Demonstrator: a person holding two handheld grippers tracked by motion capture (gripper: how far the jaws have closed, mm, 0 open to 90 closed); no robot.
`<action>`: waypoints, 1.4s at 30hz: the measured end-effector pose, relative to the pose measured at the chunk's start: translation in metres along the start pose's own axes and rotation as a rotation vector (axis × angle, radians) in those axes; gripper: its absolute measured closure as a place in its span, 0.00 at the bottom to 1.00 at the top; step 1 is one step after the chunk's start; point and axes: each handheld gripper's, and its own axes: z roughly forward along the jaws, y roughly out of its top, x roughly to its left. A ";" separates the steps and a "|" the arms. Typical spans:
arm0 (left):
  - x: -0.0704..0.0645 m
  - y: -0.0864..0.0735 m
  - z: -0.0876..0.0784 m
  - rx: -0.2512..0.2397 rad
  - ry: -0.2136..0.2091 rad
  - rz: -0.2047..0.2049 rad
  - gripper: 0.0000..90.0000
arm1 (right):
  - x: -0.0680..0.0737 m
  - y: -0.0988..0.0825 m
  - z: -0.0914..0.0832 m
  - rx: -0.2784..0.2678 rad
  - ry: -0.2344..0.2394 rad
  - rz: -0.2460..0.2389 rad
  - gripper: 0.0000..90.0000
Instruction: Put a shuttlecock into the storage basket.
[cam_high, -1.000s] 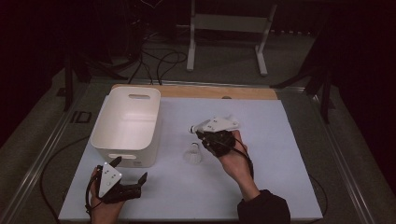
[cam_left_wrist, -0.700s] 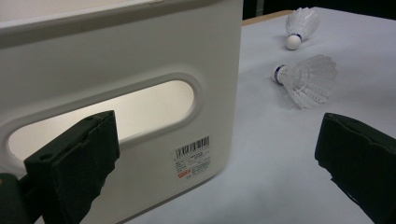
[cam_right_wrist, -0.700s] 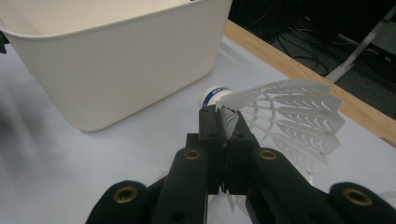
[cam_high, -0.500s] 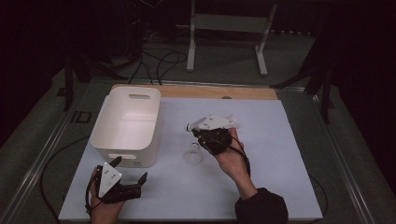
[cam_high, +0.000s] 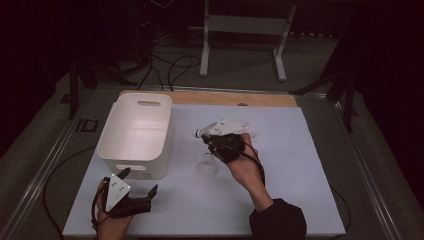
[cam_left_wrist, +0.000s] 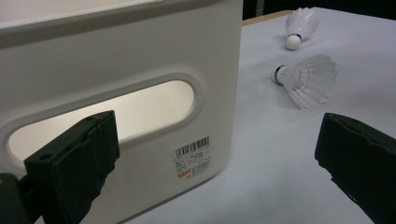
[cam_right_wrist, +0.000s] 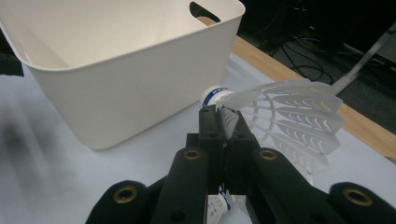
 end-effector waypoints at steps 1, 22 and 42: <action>0.000 0.000 0.000 0.001 0.000 0.001 0.01 | 0.000 0.001 0.000 -0.002 0.001 -0.001 0.98; 0.000 0.000 0.000 -0.001 0.001 -0.002 0.01 | -0.001 0.013 0.008 -0.008 0.040 0.002 0.98; 0.000 0.000 0.000 -0.001 0.001 -0.001 0.01 | 0.007 0.031 0.011 -0.020 0.054 -0.029 0.98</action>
